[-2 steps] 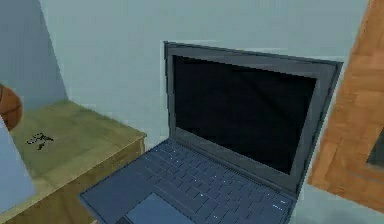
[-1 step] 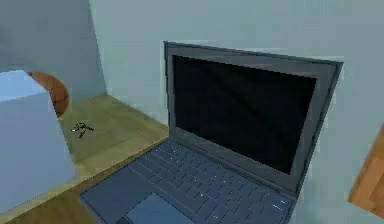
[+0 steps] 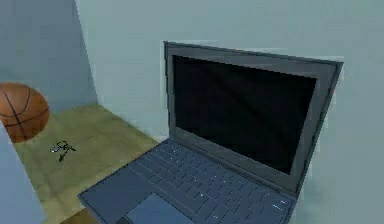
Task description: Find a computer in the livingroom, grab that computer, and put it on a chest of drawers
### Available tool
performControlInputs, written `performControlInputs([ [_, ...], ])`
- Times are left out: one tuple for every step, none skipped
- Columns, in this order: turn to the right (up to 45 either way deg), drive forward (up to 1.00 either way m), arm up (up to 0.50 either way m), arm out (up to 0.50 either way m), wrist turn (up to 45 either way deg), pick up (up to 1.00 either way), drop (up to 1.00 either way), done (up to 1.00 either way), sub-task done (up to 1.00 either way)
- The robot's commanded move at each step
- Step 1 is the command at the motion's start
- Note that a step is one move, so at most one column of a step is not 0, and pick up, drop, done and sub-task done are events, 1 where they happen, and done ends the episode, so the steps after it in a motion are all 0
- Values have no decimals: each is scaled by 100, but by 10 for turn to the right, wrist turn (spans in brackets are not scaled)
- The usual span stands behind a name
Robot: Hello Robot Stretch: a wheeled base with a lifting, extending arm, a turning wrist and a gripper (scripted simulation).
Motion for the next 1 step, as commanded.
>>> performControlInputs([
  [-450, 0, 0, 0, 0, 0, 0, 0, 0],
])
